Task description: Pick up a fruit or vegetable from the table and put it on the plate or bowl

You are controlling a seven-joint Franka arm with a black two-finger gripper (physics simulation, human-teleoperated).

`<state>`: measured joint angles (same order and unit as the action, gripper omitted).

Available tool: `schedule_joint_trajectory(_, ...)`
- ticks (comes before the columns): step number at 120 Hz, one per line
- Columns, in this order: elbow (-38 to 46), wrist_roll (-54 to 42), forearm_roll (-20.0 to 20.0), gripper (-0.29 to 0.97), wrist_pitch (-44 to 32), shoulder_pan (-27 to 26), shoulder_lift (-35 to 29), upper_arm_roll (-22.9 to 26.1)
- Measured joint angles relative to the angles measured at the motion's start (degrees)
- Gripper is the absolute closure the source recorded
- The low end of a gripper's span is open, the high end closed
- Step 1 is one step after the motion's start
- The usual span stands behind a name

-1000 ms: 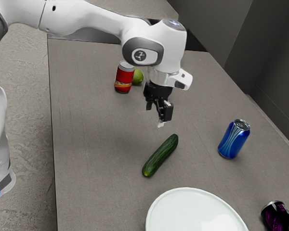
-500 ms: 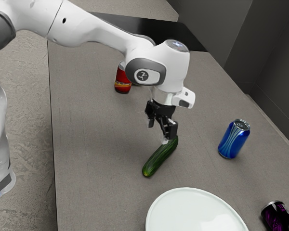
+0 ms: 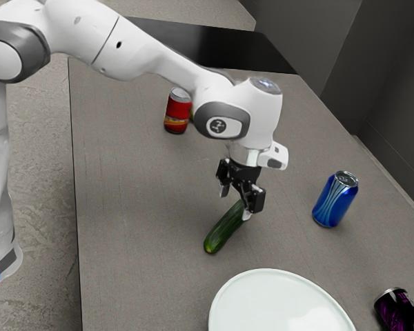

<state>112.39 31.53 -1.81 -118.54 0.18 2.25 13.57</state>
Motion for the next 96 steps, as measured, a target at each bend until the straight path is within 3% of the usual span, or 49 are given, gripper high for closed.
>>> schedule_joint_trajectory(96, 1.0, 1.8, 0.2, 0.00, -2.0, -1.2, 3.0, 0.1)
